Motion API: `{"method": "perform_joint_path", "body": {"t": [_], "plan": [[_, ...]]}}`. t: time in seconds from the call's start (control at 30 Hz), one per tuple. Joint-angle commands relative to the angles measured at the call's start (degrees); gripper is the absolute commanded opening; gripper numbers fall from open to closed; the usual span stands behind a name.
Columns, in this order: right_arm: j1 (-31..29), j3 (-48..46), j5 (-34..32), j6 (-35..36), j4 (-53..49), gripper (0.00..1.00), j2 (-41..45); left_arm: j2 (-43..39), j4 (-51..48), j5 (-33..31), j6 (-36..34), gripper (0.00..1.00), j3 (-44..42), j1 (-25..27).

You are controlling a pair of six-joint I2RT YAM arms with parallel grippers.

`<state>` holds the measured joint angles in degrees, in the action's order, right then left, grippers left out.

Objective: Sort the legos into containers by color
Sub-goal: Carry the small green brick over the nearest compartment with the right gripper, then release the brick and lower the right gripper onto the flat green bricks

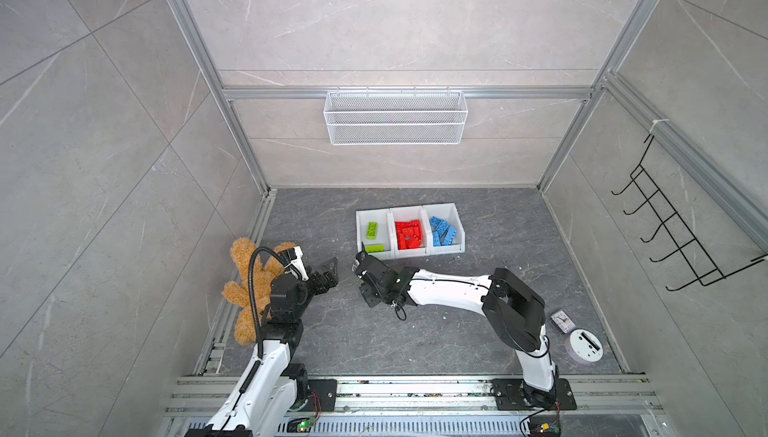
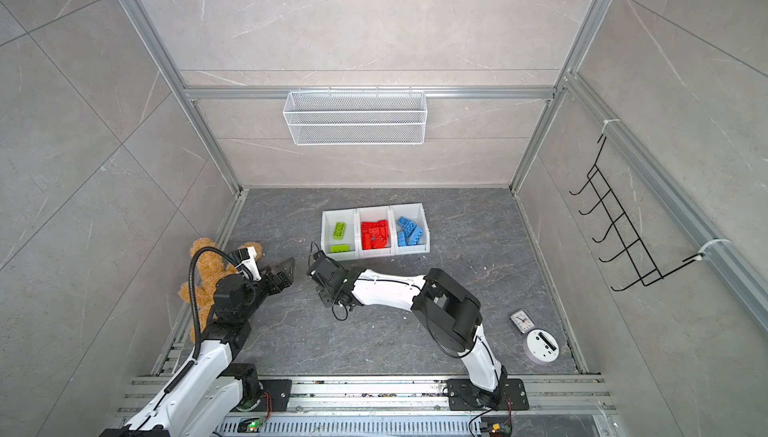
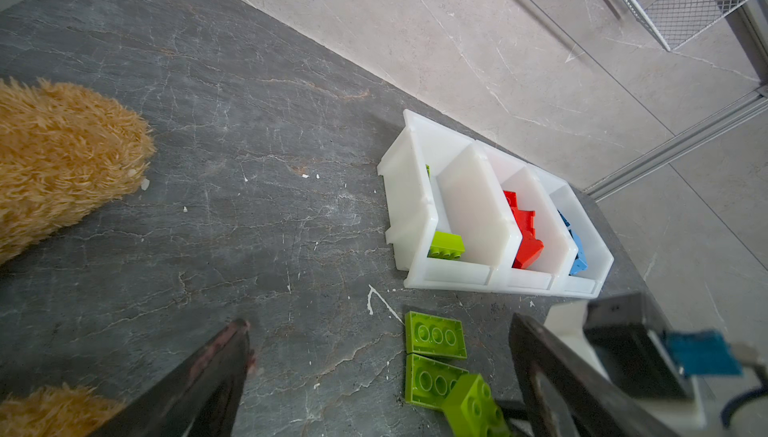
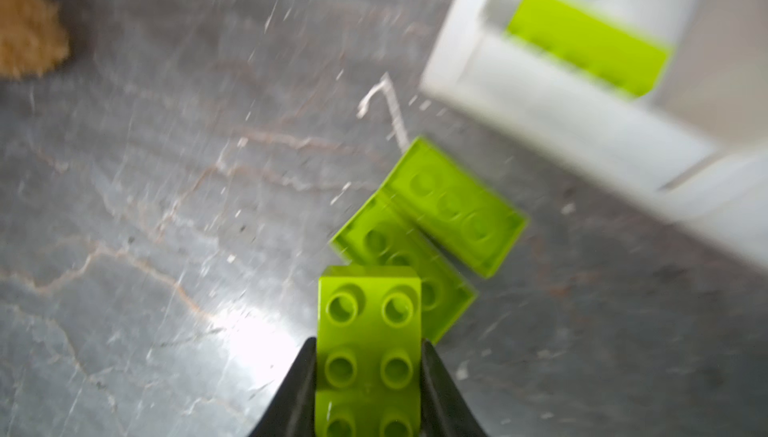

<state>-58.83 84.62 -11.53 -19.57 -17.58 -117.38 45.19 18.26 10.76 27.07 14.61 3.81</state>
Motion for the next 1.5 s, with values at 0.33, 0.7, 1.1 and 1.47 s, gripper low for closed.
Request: {"method": "perform_joint_path", "body": {"t": [0.33,0.7,1.1,1.47], "plan": [[10.0,15.43,5.01,4.15,2.32,0.2,-6.61,-0.2,1.58,1.51,-0.42,0.99,0.17,-0.21],[12.07,24.03,5.08,3.66,0.86,0.2,-14.46,0.47,2.56,3.04,-0.42,0.99,0.26,-0.1],[12.54,28.44,4.97,4.01,-2.43,0.4,-17.87,0.58,2.62,3.29,-0.36,1.0,0.25,-0.08],[11.92,20.14,7.81,5.27,-1.93,0.62,-8.0,0.6,2.57,3.48,-0.43,0.99,0.37,-0.12]]}}
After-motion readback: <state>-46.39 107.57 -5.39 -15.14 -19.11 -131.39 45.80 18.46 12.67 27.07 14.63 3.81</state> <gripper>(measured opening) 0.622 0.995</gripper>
